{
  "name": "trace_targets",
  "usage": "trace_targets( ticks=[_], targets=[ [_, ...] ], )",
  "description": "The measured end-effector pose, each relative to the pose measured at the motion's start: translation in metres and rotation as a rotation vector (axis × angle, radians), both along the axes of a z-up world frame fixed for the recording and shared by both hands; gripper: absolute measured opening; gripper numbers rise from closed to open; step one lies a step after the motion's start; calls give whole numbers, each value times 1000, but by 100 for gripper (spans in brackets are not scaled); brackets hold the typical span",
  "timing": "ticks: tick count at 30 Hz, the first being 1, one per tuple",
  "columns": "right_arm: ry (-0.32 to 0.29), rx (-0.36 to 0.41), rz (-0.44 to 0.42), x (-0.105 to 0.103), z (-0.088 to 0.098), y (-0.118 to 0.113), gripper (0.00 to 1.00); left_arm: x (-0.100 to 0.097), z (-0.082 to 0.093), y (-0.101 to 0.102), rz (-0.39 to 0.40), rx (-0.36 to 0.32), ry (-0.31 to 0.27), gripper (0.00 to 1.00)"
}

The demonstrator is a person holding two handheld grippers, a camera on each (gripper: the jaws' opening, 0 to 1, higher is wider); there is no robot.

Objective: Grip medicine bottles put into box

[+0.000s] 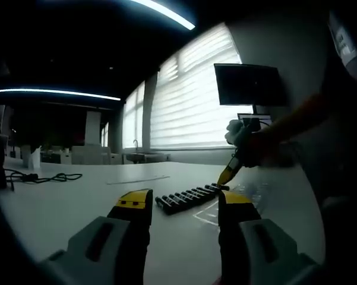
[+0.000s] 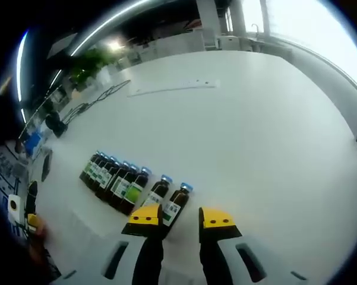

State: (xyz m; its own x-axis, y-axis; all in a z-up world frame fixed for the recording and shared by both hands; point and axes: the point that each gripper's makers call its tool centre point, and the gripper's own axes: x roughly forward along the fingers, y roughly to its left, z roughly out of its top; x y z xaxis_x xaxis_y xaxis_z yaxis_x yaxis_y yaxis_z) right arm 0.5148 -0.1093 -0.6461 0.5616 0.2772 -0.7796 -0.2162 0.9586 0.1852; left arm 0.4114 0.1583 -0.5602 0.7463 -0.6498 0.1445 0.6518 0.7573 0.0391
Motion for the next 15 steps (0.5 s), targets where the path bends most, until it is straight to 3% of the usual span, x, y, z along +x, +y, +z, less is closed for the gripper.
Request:
trace_targets(
  ticks=[15],
  targets=[
    [24,-60,14,1,-7,-4,9,-2,0,-4,-22,0,1,37]
  ],
)
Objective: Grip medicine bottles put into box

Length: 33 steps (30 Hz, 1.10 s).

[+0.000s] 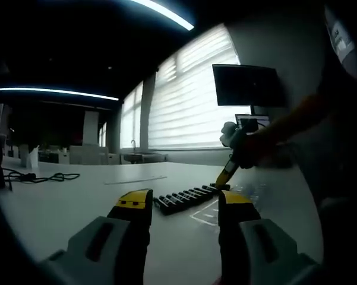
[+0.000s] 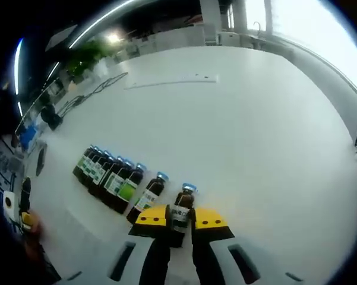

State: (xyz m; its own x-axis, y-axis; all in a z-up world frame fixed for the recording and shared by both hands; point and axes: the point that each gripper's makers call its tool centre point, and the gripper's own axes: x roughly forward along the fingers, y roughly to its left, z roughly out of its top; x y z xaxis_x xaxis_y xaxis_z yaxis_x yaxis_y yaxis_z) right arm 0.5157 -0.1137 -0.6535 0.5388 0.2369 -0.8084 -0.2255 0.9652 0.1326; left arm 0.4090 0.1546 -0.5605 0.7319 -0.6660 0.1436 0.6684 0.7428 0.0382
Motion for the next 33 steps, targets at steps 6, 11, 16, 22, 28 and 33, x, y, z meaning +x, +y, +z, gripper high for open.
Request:
trace_targets(
  ticks=[6,11,16,22,28,33],
  targets=[
    [-11,-9,11,0,-1,-2,10,0,-2,-2,-10,6,10,37],
    [-32,-27,31,0,-1,-1,8,1,-4,-2,-10,5,22,37],
    [-43,-49,16,1,-1,-3,7,2,-5,-2,-5,4,27,37],
    [-65,21,-38,5,9,-8,6,3,-6,-2,2,10,27,37],
    [-91,40,-48,5,25,-9,6,2,-8,-4,-3,23,28,37],
    [-102,57,-55,4,35,-8,6,2,-7,-2,4,18,25,37]
  ],
)
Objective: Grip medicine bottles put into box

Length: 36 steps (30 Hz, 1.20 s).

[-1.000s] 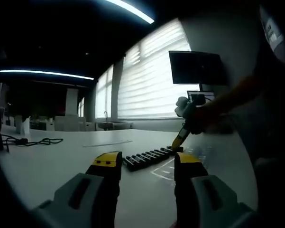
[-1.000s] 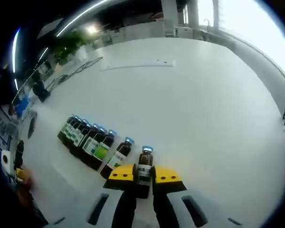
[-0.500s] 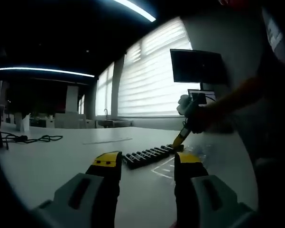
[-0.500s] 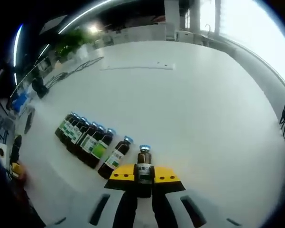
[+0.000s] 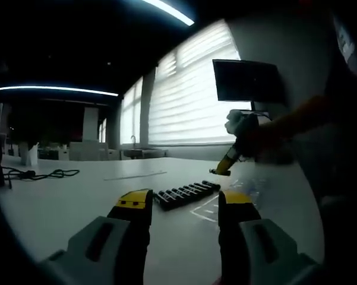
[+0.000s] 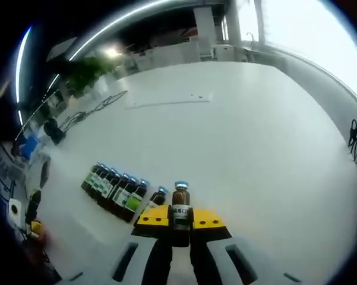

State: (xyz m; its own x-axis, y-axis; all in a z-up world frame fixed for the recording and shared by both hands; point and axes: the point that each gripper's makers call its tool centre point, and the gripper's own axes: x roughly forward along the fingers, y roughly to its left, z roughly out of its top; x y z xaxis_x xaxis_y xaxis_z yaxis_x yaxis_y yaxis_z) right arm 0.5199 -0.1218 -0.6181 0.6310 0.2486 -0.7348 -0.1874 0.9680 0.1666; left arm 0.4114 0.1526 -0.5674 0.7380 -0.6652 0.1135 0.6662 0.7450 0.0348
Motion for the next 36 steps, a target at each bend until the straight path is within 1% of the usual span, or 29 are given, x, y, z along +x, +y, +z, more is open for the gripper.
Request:
trace_targets(
  ticks=[7,12,14,16,17,22,27,29,32,36],
  targets=[
    [-26,2,-4,-13,17,-2,6,-1,1,0,-2,2,-7,37],
    [-12,15,-14,-27,20,-5,6,-1,2,0,-3,-2,-9,37],
    [3,38,-29,-34,18,-5,6,-2,1,0,-3,3,-8,37],
    [13,35,-26,-40,18,-3,6,-2,1,0,-5,7,-12,37],
    [8,19,-17,-45,19,-3,6,-2,1,-1,-6,8,-14,37],
    [-9,18,-7,-56,27,-2,6,-2,2,0,-5,6,-14,37],
    [0,-17,6,-67,27,-10,6,-2,1,0,-5,9,-11,37],
    [16,-24,4,-75,25,-13,6,-2,2,1,-2,7,-14,37],
    [24,-35,-1,-87,22,-19,6,-2,2,0,-2,8,-14,37],
    [28,-37,-37,-94,15,-31,6,-2,2,0,-2,8,-15,37]
  ],
)
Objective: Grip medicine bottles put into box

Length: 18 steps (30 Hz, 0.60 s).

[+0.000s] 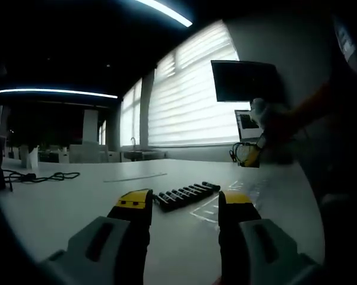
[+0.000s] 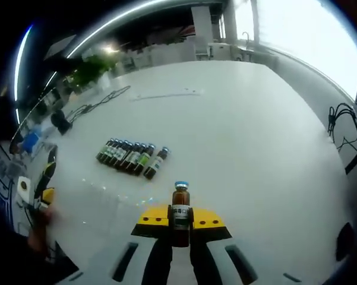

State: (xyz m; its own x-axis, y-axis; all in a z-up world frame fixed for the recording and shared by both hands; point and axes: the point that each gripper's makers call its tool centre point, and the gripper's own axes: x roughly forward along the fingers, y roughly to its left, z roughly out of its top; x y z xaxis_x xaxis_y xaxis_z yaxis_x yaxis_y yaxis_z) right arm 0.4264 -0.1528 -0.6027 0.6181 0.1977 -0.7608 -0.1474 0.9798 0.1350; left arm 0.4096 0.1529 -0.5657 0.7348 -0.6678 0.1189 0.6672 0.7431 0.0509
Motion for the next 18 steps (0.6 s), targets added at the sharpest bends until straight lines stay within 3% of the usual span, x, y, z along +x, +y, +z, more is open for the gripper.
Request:
trace_targets(
  ticks=[18],
  targets=[
    [14,7,-52,-12,-22,-4,7,1,0,-1,0,-5,6,37]
  ],
)
